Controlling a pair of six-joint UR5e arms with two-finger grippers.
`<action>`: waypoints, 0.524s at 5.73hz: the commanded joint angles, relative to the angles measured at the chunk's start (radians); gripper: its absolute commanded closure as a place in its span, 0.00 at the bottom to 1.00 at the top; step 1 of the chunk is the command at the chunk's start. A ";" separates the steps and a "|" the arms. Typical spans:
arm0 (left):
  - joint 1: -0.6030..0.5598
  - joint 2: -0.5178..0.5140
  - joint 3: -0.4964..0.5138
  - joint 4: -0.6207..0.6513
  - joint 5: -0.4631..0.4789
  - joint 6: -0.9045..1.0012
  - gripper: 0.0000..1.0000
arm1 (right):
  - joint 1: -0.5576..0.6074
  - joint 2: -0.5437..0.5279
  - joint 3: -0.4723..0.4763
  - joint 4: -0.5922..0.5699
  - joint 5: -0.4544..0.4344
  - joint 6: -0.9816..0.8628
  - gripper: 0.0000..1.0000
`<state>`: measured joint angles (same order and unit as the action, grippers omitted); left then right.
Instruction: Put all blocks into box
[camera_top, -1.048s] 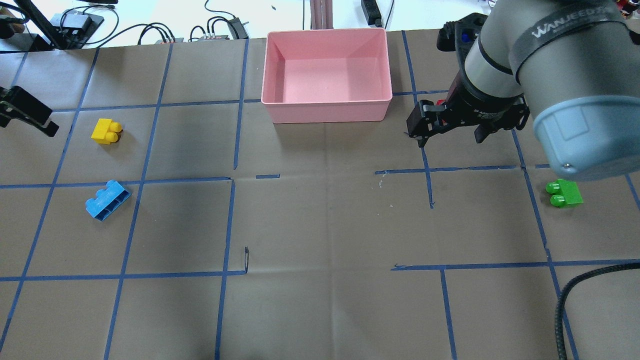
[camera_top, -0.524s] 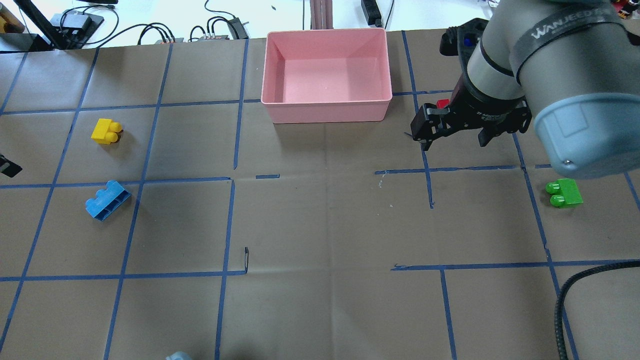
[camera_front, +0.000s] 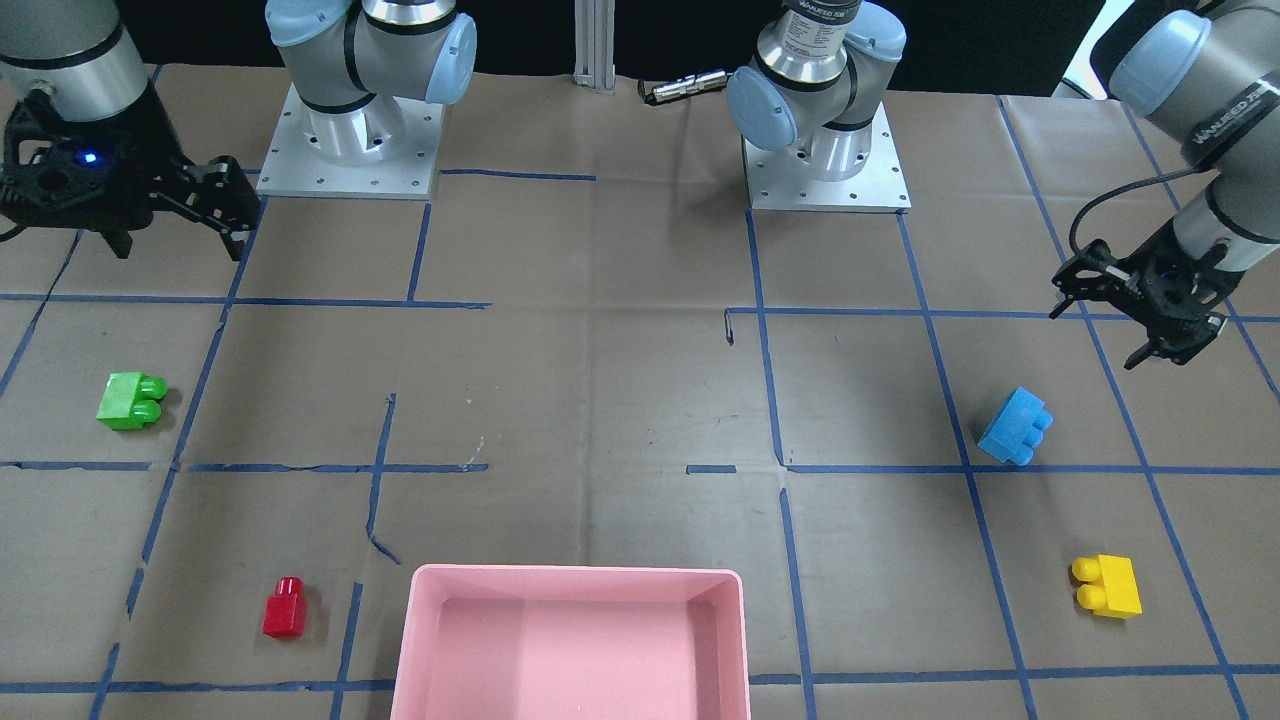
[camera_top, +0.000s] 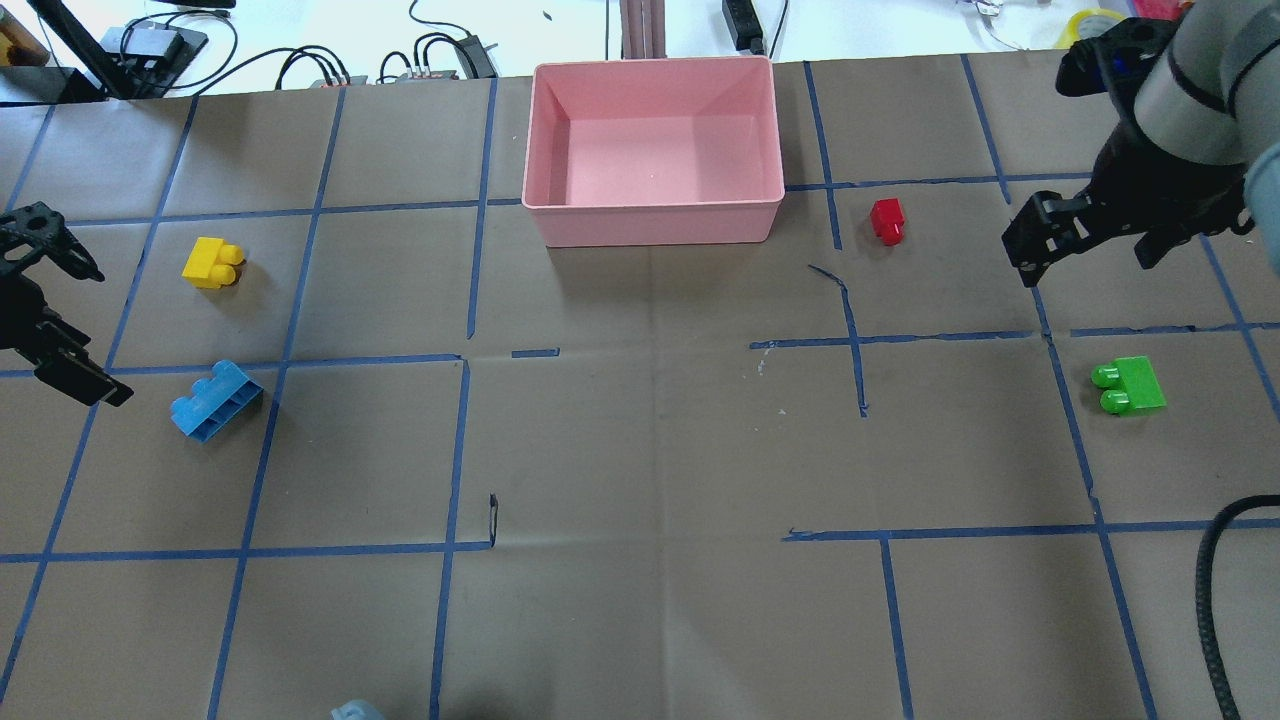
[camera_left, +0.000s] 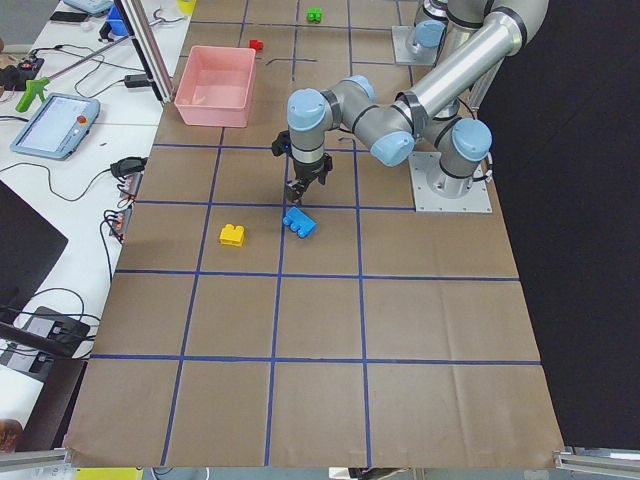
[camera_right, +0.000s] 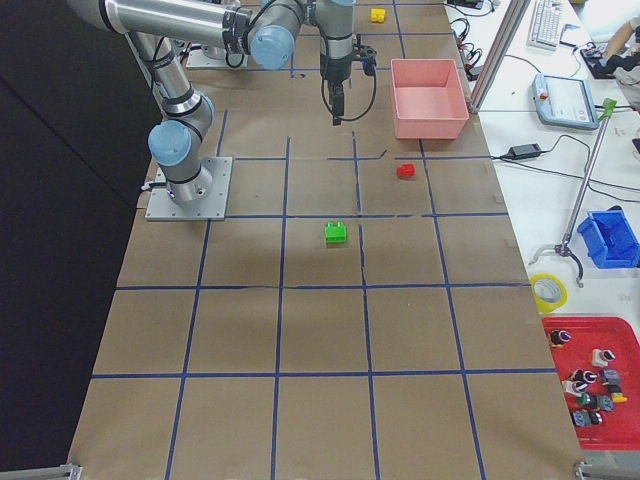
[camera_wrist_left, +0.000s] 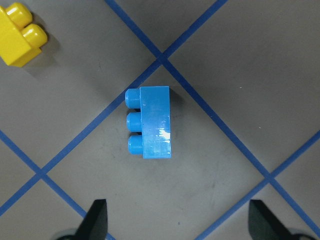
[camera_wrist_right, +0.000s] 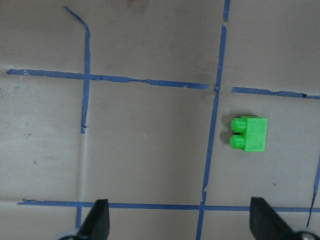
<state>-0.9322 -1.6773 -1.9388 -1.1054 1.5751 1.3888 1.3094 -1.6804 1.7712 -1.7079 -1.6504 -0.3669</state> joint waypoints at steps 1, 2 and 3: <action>-0.005 -0.118 -0.048 0.189 -0.004 -0.008 0.01 | -0.170 0.010 0.090 -0.126 0.111 -0.256 0.00; -0.008 -0.168 -0.051 0.250 -0.010 -0.008 0.01 | -0.189 0.011 0.216 -0.330 0.104 -0.377 0.00; -0.031 -0.212 -0.052 0.306 -0.013 -0.010 0.01 | -0.234 0.027 0.270 -0.338 0.116 -0.380 0.00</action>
<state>-0.9468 -1.8445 -1.9887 -0.8559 1.5653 1.3804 1.1155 -1.6650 1.9723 -1.9892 -1.5457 -0.7097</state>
